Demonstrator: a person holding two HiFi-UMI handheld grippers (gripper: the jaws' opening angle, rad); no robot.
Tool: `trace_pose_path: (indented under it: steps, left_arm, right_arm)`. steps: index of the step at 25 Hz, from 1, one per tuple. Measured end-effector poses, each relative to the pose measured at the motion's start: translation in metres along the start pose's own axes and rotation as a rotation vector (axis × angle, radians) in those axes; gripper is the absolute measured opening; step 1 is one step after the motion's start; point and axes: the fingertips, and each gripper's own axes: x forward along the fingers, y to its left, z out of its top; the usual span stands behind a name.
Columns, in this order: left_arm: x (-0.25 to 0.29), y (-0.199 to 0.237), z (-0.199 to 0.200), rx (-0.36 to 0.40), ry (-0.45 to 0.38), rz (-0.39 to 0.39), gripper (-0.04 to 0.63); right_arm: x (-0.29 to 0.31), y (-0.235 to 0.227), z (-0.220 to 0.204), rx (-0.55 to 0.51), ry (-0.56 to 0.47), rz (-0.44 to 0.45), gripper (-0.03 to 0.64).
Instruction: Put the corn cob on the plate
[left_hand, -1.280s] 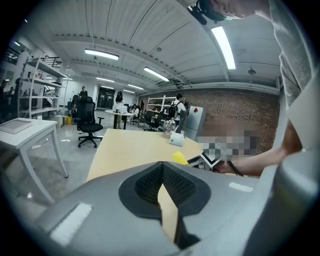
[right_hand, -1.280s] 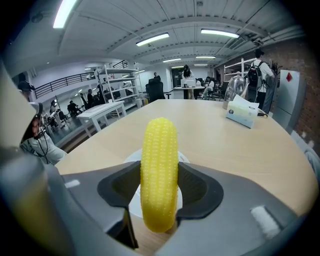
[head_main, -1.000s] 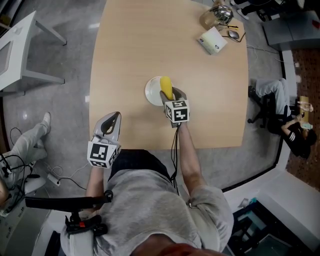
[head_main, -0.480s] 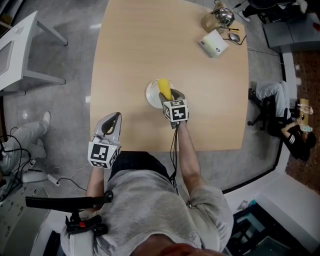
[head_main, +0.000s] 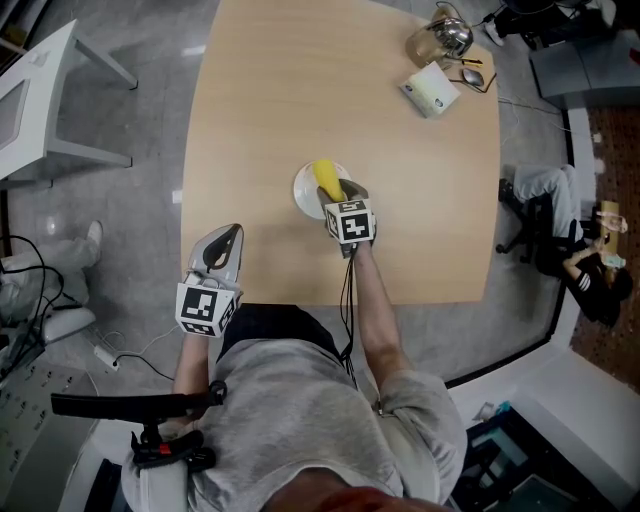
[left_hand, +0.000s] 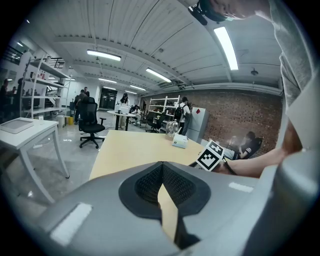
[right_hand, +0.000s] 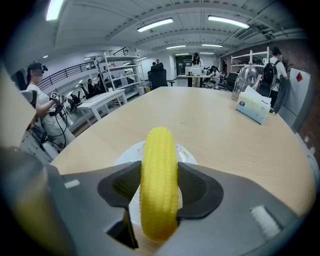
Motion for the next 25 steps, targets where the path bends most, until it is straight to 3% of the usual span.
trace_pose_path:
  steps: [25]
  left_arm:
    - [-0.003,-0.007,0.007,0.02,-0.01,-0.011,0.02]
  right_arm:
    - [-0.005,-0.002,0.012,0.037,-0.048,-0.017,0.273]
